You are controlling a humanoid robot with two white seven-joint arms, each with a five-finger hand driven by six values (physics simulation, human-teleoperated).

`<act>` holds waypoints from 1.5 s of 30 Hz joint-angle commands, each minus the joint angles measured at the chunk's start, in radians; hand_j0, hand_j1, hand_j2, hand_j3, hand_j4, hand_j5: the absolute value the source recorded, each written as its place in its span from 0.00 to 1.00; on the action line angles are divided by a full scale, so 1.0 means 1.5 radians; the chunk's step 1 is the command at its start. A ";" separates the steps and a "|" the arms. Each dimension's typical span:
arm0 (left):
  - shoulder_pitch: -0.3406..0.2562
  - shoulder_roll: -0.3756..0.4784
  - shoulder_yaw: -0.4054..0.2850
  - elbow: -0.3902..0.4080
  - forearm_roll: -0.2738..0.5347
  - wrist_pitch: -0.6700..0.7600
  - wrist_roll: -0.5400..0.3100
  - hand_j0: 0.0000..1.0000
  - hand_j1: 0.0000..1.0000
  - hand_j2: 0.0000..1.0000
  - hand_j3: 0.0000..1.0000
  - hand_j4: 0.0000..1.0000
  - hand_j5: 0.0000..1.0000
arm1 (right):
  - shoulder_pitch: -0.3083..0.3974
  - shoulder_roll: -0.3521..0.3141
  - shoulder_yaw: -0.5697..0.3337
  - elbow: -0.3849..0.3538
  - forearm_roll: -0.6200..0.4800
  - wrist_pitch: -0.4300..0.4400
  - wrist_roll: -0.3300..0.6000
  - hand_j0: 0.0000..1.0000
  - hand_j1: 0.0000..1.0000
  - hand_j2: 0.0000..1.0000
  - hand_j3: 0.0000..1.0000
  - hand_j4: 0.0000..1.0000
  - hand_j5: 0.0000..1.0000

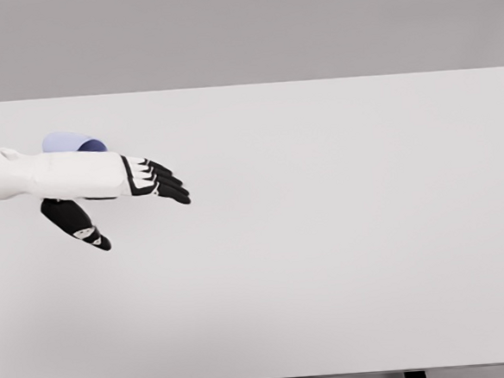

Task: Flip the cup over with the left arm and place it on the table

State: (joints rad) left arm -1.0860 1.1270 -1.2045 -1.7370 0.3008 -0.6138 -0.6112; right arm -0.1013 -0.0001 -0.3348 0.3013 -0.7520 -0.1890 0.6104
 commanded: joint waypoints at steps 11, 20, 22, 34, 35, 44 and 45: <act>-0.003 -0.027 0.036 0.222 0.015 0.002 0.000 1.00 1.00 1.00 1.00 1.00 1.00 | 0.000 0.000 0.001 0.001 0.001 -0.001 0.000 1.00 1.00 1.00 1.00 1.00 1.00; -0.011 -0.112 0.030 0.419 -0.036 0.002 0.000 1.00 1.00 1.00 1.00 1.00 1.00 | 0.000 0.000 0.001 0.001 0.001 -0.001 0.000 1.00 1.00 1.00 1.00 1.00 1.00; -0.012 -0.120 0.030 0.451 -0.055 0.002 0.000 1.00 1.00 1.00 1.00 1.00 1.00 | 0.000 0.000 0.001 0.001 0.001 -0.001 0.000 1.00 1.00 1.00 1.00 1.00 1.00; -0.015 -0.177 0.007 0.566 -0.126 0.033 0.000 1.00 1.00 1.00 1.00 1.00 1.00 | 0.000 0.000 0.001 0.001 0.001 -0.001 0.000 1.00 1.00 1.00 1.00 1.00 1.00; -0.015 -0.185 0.009 0.569 -0.138 0.034 0.000 1.00 1.00 1.00 1.00 1.00 1.00 | 0.000 0.000 0.001 0.001 0.001 -0.001 0.000 1.00 1.00 1.00 1.00 1.00 1.00; -0.036 -0.207 0.038 0.578 -0.209 0.067 0.000 1.00 1.00 1.00 1.00 1.00 1.00 | 0.000 0.000 0.001 0.001 0.001 -0.001 0.000 1.00 1.00 1.00 1.00 1.00 1.00; -0.035 -0.206 0.047 0.576 -0.220 0.067 0.000 1.00 1.00 1.00 1.00 1.00 1.00 | 0.000 0.000 0.001 0.001 0.001 -0.001 0.000 1.00 1.00 1.00 1.00 1.00 1.00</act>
State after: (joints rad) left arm -1.1382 0.8193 -1.1561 -0.8751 -0.0046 -0.5195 -0.6112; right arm -0.1012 -0.0001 -0.3329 0.3023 -0.7507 -0.1897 0.6104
